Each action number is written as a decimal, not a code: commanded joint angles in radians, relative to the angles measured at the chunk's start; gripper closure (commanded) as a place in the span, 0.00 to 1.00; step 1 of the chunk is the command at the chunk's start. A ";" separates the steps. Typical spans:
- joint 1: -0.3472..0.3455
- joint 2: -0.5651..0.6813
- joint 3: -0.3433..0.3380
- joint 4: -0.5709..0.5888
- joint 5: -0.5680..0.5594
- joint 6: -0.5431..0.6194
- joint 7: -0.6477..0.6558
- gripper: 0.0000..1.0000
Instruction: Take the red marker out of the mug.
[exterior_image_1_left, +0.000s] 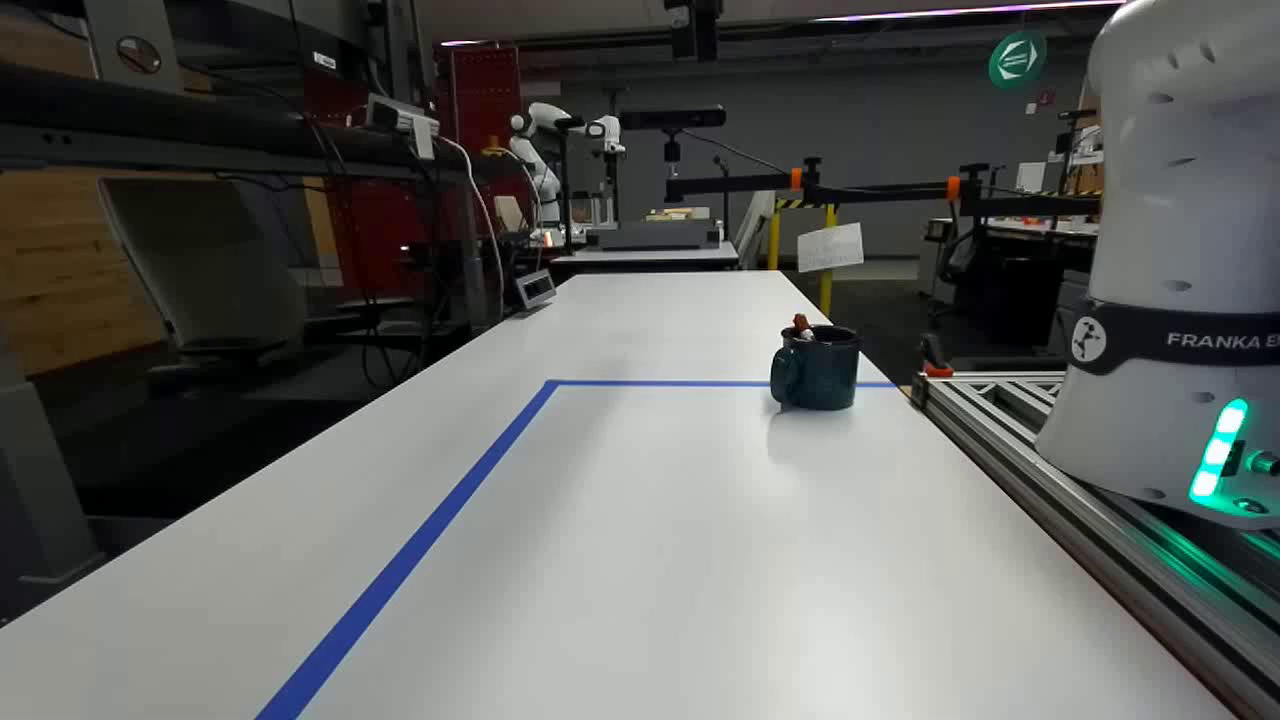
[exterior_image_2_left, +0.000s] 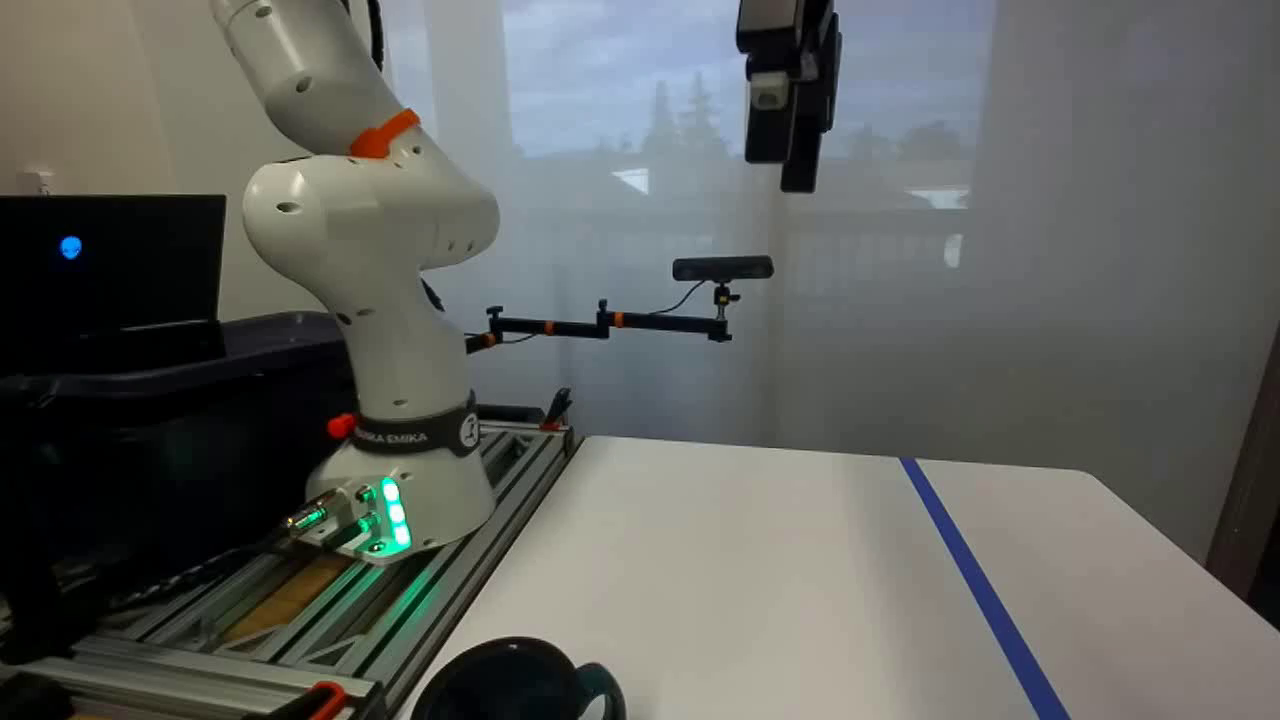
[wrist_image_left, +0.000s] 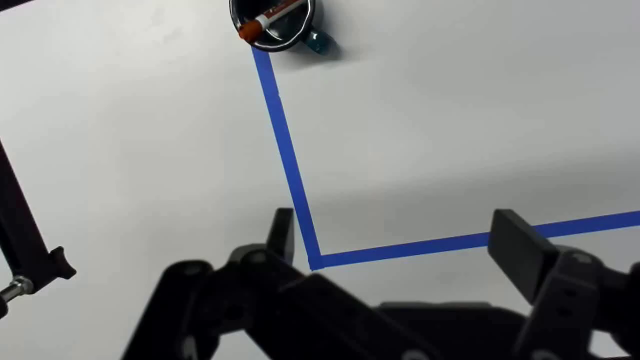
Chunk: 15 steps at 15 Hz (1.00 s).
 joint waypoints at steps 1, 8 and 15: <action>0.015 0.000 -0.012 0.003 -0.006 -0.004 0.005 0.00; 0.013 0.018 -0.052 -0.020 0.061 0.038 0.010 0.00; -0.031 0.152 -0.188 -0.180 0.227 0.234 -0.011 0.00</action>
